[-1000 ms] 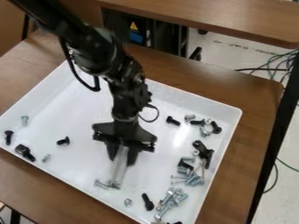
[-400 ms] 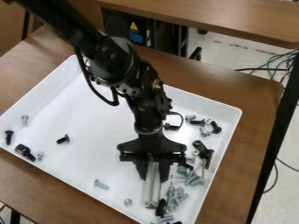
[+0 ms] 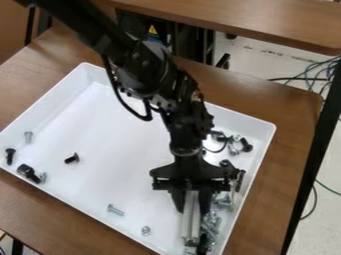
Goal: Sweep into pile
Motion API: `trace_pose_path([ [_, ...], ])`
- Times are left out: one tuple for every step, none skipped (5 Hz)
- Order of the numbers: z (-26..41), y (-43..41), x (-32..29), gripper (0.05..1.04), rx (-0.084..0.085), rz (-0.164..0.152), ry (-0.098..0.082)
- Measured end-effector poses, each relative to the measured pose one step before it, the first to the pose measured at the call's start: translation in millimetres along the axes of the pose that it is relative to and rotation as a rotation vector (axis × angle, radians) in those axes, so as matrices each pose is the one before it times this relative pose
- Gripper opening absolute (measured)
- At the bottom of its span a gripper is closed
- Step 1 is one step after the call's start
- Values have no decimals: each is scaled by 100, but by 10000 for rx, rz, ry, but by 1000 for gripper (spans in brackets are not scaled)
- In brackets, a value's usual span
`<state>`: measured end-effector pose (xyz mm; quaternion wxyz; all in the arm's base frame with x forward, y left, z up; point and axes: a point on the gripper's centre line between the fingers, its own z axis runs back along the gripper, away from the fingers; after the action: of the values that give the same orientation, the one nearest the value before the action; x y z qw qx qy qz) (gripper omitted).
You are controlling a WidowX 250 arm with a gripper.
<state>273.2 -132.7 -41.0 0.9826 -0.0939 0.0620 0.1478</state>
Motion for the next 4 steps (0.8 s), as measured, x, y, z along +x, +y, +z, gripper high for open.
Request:
trace_pose_path([
  [505, 346, 1022, 357, -116, 108, -132],
  [1969, 1244, 1030, 357, -103, 769, -643],
  [1225, 2813, 2083, 357, 299, 1172, -411],
  [431, 2870, 1898, 357, 433, 538, -214],
])
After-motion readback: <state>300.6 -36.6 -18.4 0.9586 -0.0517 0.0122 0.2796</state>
